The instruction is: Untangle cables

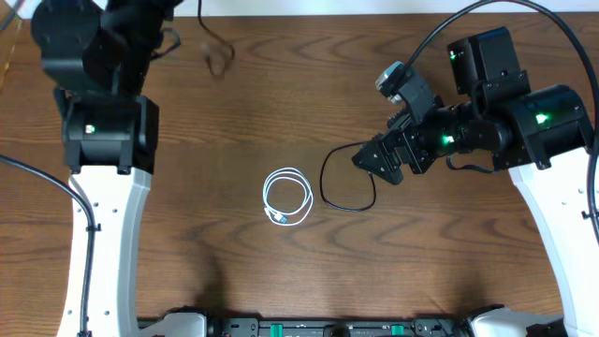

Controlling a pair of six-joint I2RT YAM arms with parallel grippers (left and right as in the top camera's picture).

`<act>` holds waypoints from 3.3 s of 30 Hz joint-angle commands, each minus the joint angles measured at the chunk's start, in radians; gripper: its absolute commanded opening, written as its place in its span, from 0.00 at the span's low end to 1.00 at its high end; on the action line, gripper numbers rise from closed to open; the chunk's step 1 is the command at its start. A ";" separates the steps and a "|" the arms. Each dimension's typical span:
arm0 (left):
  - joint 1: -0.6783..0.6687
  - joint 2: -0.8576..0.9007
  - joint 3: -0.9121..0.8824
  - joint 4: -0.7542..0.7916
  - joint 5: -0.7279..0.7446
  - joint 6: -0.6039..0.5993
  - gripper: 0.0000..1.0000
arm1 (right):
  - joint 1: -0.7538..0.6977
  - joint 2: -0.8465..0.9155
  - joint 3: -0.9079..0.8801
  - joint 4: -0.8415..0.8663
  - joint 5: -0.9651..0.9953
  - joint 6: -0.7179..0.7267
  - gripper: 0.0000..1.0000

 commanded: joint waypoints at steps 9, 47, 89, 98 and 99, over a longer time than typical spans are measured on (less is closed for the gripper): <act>-0.111 0.232 0.016 -0.030 -0.219 0.369 0.08 | -0.003 -0.004 0.003 -0.027 0.093 -0.018 0.99; 0.349 0.689 0.016 0.149 -0.605 1.177 0.96 | -0.218 -0.004 0.003 -0.129 0.106 0.020 0.99; 0.182 0.739 -0.006 -0.669 -0.231 0.569 0.98 | -0.216 -0.004 0.000 -0.127 0.098 0.027 0.99; 0.181 0.830 -0.006 -0.610 -0.230 0.425 0.97 | -0.216 -0.004 -0.031 -0.121 0.098 0.027 0.99; 0.181 0.830 -0.006 -0.598 -0.230 0.425 0.87 | -0.216 -0.004 -0.040 -0.120 0.098 0.027 0.99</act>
